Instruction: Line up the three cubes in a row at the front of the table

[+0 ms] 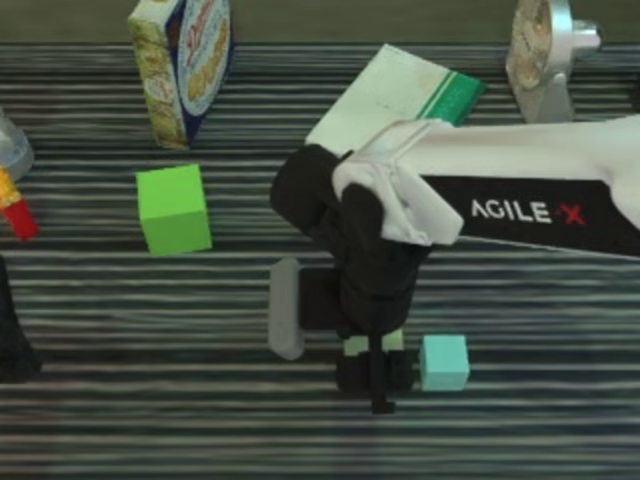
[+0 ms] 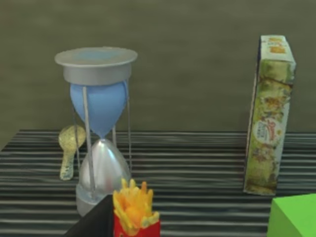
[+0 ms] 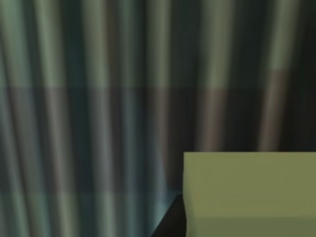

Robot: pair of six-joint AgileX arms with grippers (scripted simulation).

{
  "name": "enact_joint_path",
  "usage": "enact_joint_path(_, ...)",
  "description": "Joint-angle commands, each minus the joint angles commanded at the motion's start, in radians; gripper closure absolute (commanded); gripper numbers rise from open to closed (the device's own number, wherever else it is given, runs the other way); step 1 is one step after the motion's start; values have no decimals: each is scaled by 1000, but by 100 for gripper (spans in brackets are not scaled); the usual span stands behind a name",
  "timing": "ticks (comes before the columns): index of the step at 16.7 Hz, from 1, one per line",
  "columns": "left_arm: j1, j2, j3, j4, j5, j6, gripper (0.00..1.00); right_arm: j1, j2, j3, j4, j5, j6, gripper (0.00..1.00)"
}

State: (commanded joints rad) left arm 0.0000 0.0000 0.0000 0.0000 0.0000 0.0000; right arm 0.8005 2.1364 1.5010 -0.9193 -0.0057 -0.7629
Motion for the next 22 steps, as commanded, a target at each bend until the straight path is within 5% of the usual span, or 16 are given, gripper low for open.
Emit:
enact_joint_path(4,0,0,0,0,0,0,0,0,1,-1,2,0,0,100)
enact_joint_path(17,0,0,0,0,0,0,0,0,1,-1,2,0,0,2)
enact_joint_path(22,0,0,0,0,0,0,0,0,1,-1,2,0,0,0)
